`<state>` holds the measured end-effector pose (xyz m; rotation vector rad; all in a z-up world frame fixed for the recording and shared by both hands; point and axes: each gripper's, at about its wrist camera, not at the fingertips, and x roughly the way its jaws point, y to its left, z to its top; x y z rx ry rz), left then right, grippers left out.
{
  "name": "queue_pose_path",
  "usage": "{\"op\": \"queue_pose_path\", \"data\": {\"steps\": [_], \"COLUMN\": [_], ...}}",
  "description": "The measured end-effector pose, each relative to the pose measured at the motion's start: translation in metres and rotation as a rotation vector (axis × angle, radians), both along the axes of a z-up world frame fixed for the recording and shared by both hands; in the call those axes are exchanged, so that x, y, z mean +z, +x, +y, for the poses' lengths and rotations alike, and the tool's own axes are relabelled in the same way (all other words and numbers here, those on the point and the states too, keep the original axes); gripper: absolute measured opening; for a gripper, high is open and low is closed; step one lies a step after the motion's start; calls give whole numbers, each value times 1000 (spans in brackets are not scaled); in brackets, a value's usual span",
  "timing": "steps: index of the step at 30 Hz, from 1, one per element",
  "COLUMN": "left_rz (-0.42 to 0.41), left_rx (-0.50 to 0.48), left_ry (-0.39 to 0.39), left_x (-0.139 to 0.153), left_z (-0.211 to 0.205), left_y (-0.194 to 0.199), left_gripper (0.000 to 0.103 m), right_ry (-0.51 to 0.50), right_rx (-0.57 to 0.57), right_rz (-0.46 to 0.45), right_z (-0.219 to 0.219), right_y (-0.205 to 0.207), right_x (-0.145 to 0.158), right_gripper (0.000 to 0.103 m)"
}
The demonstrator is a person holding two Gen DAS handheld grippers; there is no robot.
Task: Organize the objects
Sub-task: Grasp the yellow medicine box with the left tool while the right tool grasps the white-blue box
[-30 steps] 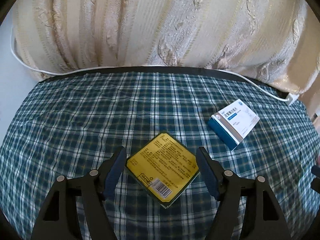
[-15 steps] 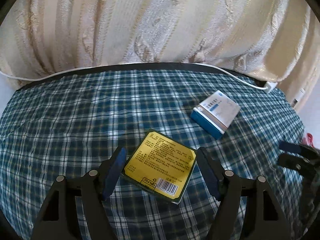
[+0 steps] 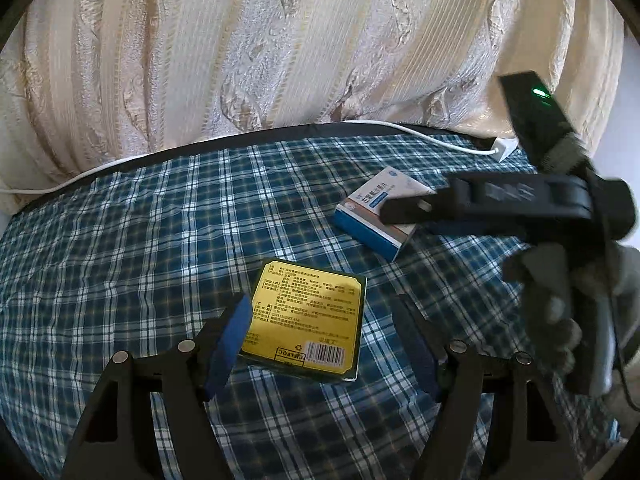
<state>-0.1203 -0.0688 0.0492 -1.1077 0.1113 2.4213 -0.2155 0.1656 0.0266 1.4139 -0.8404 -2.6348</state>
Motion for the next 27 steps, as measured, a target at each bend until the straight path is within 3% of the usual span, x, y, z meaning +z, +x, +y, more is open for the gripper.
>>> {"op": "queue_pose_path", "data": {"steps": [5,14,21,27], "left_rz": [-12,11,5,-9], "left_rx": [6,11,33,45], "left_ry": [17,-47,-52,-61], "left_x": [1,-3,-5,-9], "left_z": [-3,3,-2,-4], "left_y": [-2,2,-1,-4], "left_gripper": [74,74,74,74], "right_ry": [50,305,424,478], "right_rx": [-22,18,52,74], "right_rz": [-14,-37,-48,-41], "right_z": [-4,-36,-49,-54], "right_y": [-25,-64,-76,-67], "right_x": [1,0,-4,-4], "right_gripper": [91,91,91,81]}}
